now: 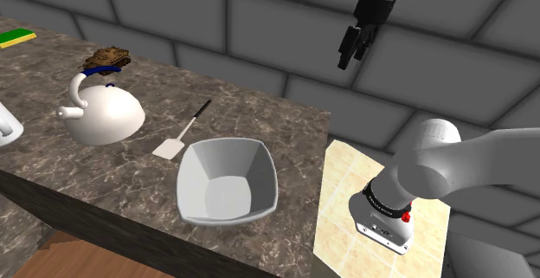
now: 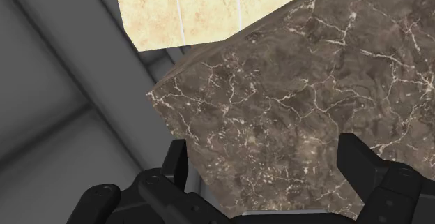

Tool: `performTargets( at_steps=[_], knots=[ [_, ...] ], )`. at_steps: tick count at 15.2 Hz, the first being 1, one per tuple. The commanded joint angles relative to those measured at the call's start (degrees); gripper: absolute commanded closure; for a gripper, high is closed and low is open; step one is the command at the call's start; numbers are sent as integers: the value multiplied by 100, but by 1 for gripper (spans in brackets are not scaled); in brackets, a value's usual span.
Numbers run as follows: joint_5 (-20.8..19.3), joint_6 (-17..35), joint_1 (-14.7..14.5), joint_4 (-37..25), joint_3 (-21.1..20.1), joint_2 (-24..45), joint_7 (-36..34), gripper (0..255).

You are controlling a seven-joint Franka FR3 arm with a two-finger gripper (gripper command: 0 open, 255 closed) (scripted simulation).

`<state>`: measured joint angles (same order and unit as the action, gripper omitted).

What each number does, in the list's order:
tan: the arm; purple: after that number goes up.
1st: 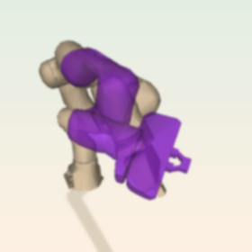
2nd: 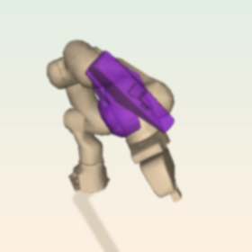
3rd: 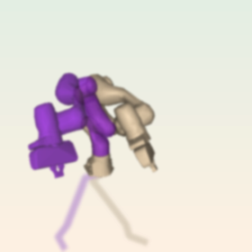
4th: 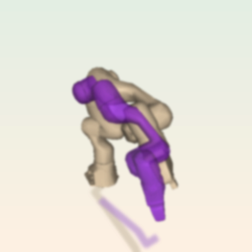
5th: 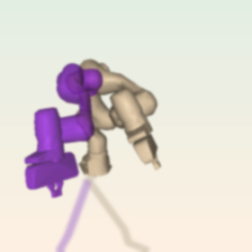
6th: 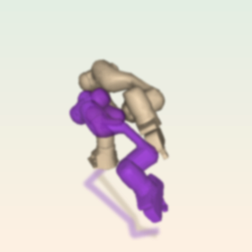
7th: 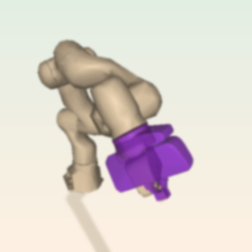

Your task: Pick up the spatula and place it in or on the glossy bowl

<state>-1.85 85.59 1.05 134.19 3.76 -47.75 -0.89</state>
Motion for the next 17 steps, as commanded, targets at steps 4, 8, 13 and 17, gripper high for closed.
performTargets(
  at_steps=[4,8,13,17],
  knots=[
    [311,331,29,236,-444,63,-761,0],
    [696,822,60,407,-1041,320,-1759,0],
    [1061,1486,139,382,-1780,912,-2988,0],
    [1197,2019,268,172,-2358,1575,-3976,0]
  ],
)
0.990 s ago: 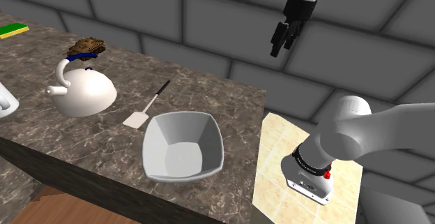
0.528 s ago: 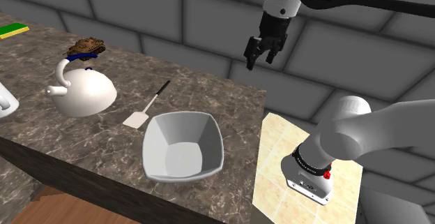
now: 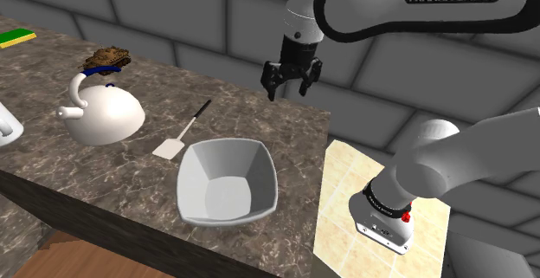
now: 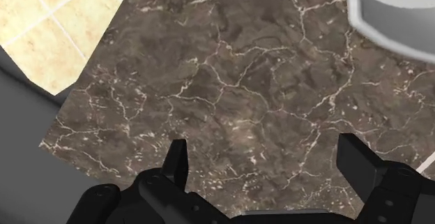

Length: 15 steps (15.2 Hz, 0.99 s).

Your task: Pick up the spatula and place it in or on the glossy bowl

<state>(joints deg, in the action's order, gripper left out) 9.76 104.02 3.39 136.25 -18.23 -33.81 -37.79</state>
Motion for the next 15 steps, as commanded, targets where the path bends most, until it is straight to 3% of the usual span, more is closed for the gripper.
performTargets(
  at_steps=[1,8,15],
  knots=[
    [41,305,77,-111,-302,369,-537,0],
    [-356,1079,452,-915,-1227,1916,-2424,0],
    [-1570,1417,549,-2169,-1726,3817,-4550,0]
  ],
)
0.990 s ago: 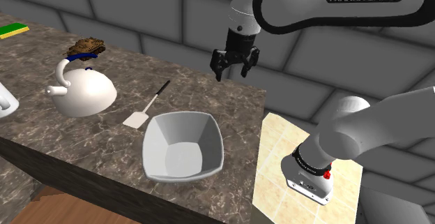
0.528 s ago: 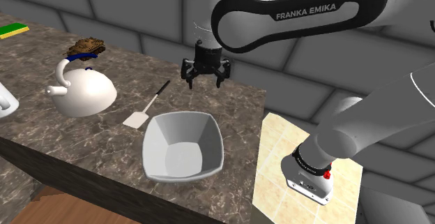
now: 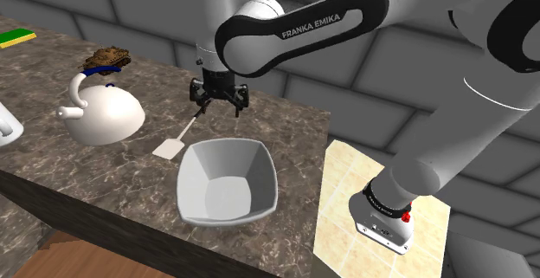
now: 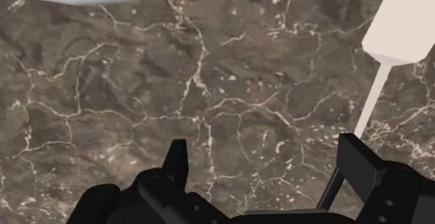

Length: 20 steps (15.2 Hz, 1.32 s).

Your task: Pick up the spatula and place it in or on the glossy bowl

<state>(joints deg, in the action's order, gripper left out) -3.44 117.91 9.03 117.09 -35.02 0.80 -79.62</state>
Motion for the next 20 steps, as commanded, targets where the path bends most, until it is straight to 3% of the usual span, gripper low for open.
performTargets(
  at_steps=[1,9,20],
  knots=[
    [-449,24,-68,-471,-44,637,-658,0],
    [-1581,-327,-856,-2522,454,2693,-2390,0],
    [-1733,129,-882,-2271,558,2925,-2486,0]
  ],
)
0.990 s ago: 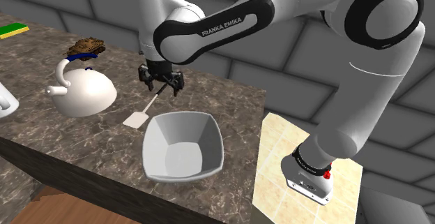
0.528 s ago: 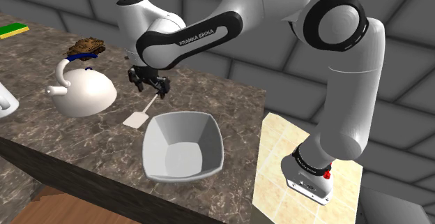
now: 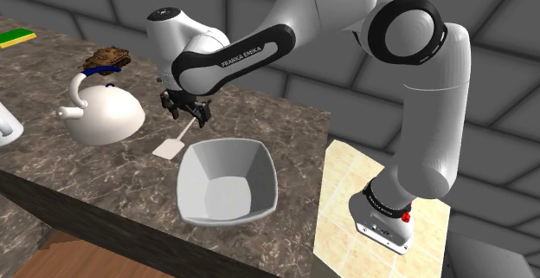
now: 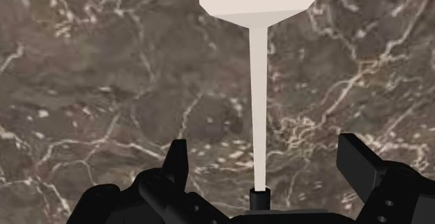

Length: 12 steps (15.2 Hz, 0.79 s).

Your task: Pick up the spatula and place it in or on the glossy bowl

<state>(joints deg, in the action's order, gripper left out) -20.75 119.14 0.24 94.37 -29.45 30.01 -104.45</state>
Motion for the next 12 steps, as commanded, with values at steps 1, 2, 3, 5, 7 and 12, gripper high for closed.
performTargets(
  at_steps=[1,2,3,5,7,12],
  knots=[
    [-3,6,-2,1,1,4,-3,0],
    [-3,6,-2,1,1,4,-3,0],
    [-3,6,-2,1,1,4,-3,0],
    [-2,5,-1,1,1,4,-2,0],
    [-2,5,-1,1,1,4,-2,255],
    [-2,5,-1,1,1,4,-2,255]
  ],
)
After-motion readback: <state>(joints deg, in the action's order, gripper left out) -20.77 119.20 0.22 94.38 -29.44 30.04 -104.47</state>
